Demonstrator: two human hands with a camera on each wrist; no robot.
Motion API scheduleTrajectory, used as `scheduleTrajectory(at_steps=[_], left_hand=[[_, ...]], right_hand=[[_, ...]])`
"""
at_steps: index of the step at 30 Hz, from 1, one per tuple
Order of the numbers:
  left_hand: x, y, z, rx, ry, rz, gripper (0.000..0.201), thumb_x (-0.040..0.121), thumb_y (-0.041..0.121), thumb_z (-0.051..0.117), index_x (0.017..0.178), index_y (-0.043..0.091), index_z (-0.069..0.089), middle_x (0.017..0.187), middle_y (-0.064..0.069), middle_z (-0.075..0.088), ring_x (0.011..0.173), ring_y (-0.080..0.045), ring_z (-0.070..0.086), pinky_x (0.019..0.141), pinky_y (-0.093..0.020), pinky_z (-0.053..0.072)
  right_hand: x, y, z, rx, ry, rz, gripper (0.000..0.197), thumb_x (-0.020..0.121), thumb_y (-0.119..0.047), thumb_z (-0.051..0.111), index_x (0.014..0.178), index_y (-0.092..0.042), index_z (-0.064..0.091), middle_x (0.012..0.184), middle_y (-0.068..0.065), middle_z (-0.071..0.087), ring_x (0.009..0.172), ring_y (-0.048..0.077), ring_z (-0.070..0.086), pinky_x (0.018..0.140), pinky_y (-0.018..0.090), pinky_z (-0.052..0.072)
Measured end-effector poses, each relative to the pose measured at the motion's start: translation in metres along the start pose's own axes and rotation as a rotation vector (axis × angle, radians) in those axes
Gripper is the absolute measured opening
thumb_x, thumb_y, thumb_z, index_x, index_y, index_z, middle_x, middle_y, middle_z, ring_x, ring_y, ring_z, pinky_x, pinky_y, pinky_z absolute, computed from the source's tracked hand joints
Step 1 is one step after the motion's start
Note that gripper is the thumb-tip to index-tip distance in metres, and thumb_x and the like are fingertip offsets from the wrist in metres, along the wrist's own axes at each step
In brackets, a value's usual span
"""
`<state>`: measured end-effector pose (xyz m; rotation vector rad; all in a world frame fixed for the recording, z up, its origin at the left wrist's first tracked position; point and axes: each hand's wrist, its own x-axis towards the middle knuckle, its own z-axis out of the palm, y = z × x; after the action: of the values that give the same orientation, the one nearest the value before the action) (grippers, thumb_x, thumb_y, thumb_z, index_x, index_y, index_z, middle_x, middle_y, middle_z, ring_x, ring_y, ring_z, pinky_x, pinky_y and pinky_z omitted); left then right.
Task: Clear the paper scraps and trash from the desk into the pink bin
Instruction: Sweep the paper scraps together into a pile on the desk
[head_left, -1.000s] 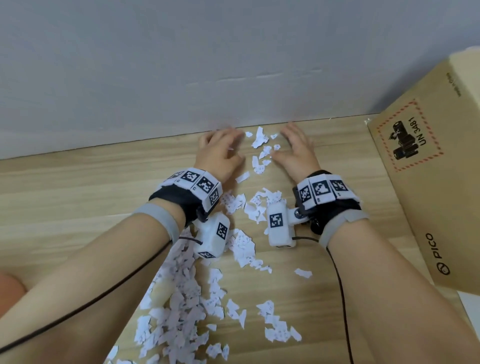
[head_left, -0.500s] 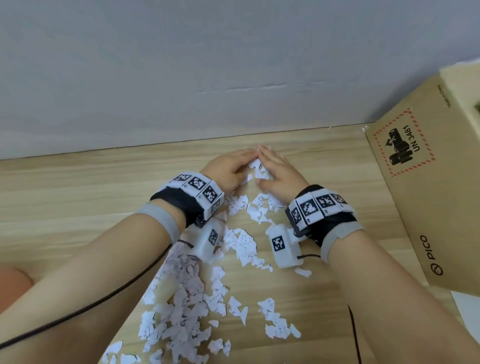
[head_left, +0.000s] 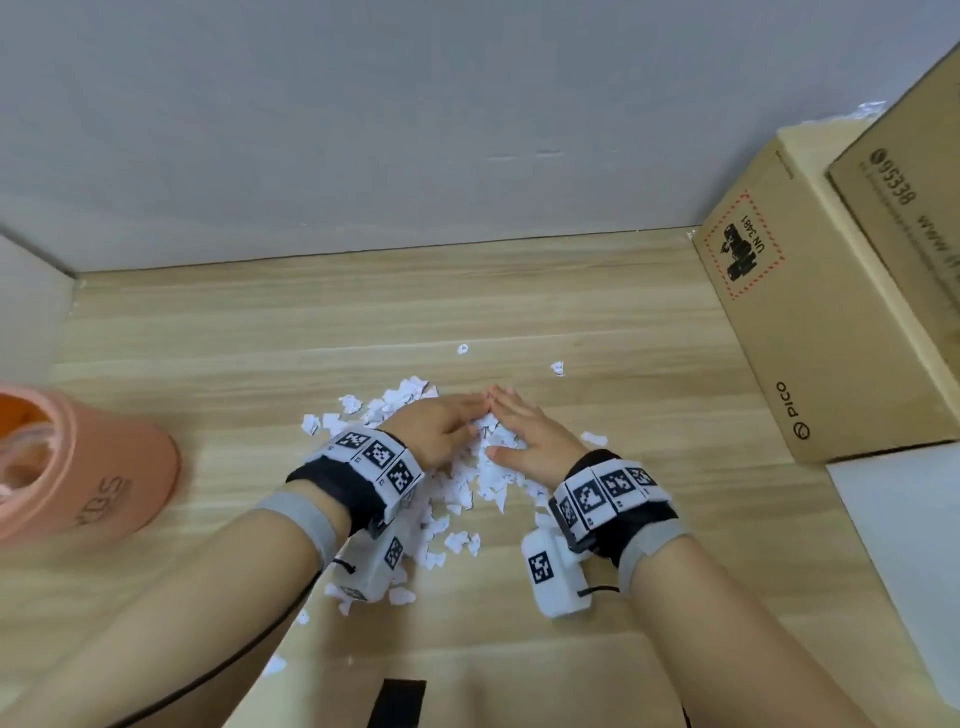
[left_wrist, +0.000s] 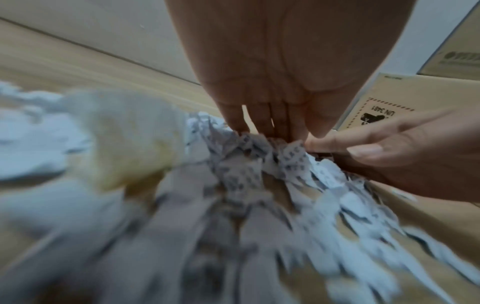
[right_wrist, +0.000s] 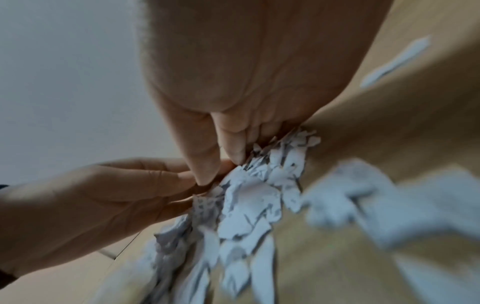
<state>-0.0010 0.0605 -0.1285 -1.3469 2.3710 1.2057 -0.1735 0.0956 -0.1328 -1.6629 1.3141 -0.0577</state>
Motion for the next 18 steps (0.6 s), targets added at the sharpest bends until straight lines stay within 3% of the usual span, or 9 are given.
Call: scheduleTrajectory(at_steps=[3, 5, 6, 8, 11, 12, 14, 16, 18], left_hand=[[-0.02, -0.005, 0.018, -0.02, -0.025, 0.007, 0.045, 0.099, 0.025, 0.035, 0.144, 0.019, 0.029, 0.155, 0.002, 0.022, 0.144, -0.013, 0.019, 0.115, -0.028, 0.009], [-0.034, -0.01, 0.021, -0.013, -0.016, 0.063, 0.045, 0.099, 0.023, 0.035, 0.144, 0.022, 0.027, 0.155, 0.004, 0.02, 0.142, -0.007, 0.013, 0.117, -0.036, -0.001], [-0.041, -0.015, 0.021, -0.043, 0.043, 0.085, 0.045, 0.099, 0.021, 0.037, 0.143, 0.024, 0.029, 0.154, 0.006, 0.021, 0.139, -0.003, 0.011, 0.117, -0.039, -0.007], [-0.057, -0.026, 0.018, -0.193, 0.293, 0.06, 0.046, 0.097, 0.015, 0.041, 0.141, 0.027, 0.032, 0.153, 0.006, 0.024, 0.139, -0.004, 0.011, 0.117, -0.045, -0.009], [-0.075, -0.047, 0.016, -0.441, 0.648, -0.21, 0.049, 0.097, 0.018, 0.043, 0.143, 0.023, 0.028, 0.156, 0.002, 0.015, 0.144, -0.012, 0.005, 0.118, -0.047, -0.003], [-0.08, -0.055, 0.018, -0.465, 0.669, -0.331, 0.052, 0.097, 0.021, 0.042, 0.146, 0.022, 0.022, 0.158, 0.001, 0.008, 0.145, -0.015, -0.001, 0.117, -0.047, -0.006], [-0.083, -0.068, 0.024, -0.435, 0.599, -0.499, 0.058, 0.098, 0.025, 0.038, 0.148, 0.021, 0.01, 0.159, -0.001, -0.003, 0.145, -0.021, -0.01, 0.114, -0.046, -0.009], [-0.079, -0.071, 0.031, -0.388, 0.534, -0.506, 0.059, 0.098, 0.027, 0.037, 0.148, 0.022, 0.005, 0.159, 0.0, -0.006, 0.145, -0.02, -0.013, 0.113, -0.045, -0.013], [-0.068, -0.067, 0.032, -0.364, 0.502, -0.447, 0.061, 0.097, 0.029, 0.037, 0.148, 0.024, 0.003, 0.158, 0.003, -0.006, 0.145, -0.016, -0.014, 0.112, -0.043, -0.016]], right_hand=[[-0.014, -0.006, 0.022, 0.022, -0.003, 0.007, 0.067, 0.091, -0.023, 0.05, 0.144, -0.012, 0.01, 0.156, -0.002, -0.001, 0.144, 0.012, -0.004, 0.115, 0.028, -0.006], [-0.021, -0.011, 0.027, 0.062, 0.03, 0.01, 0.062, 0.09, -0.021, 0.052, 0.142, -0.013, 0.02, 0.156, -0.001, 0.006, 0.144, 0.014, 0.003, 0.118, 0.032, 0.002], [-0.024, -0.013, 0.025, 0.098, 0.085, 0.023, 0.059, 0.09, -0.021, 0.052, 0.141, -0.015, 0.025, 0.156, -0.002, 0.01, 0.144, 0.015, 0.007, 0.119, 0.035, 0.008], [-0.023, -0.009, 0.014, 0.153, 0.28, 0.087, 0.056, 0.089, -0.021, 0.052, 0.14, -0.022, 0.029, 0.156, -0.004, 0.009, 0.144, 0.016, 0.008, 0.119, 0.041, 0.01], [-0.013, 0.013, -0.007, 0.061, 0.635, 0.382, 0.068, 0.085, -0.03, 0.05, 0.143, -0.028, 0.014, 0.157, -0.006, -0.001, 0.144, 0.018, -0.002, 0.117, 0.051, 0.003], [-0.01, 0.02, -0.008, 0.038, 0.684, 0.505, 0.072, 0.085, -0.036, 0.049, 0.144, -0.028, 0.008, 0.157, -0.004, -0.004, 0.144, 0.019, -0.004, 0.117, 0.052, 0.0], [-0.006, 0.028, -0.004, 0.034, 0.648, 0.636, 0.076, 0.086, -0.046, 0.043, 0.144, -0.026, -0.001, 0.157, -0.001, -0.009, 0.144, 0.02, -0.011, 0.116, 0.052, -0.005], [0.002, 0.03, -0.002, 0.016, 0.58, 0.604, 0.075, 0.088, -0.051, 0.037, 0.144, -0.025, -0.004, 0.156, -0.001, -0.013, 0.143, 0.02, -0.016, 0.116, 0.049, -0.01], [0.016, 0.024, -0.002, 0.006, 0.531, 0.478, 0.072, 0.089, -0.048, 0.037, 0.144, -0.026, -0.004, 0.156, -0.002, -0.013, 0.143, 0.018, -0.016, 0.114, 0.045, -0.014]])
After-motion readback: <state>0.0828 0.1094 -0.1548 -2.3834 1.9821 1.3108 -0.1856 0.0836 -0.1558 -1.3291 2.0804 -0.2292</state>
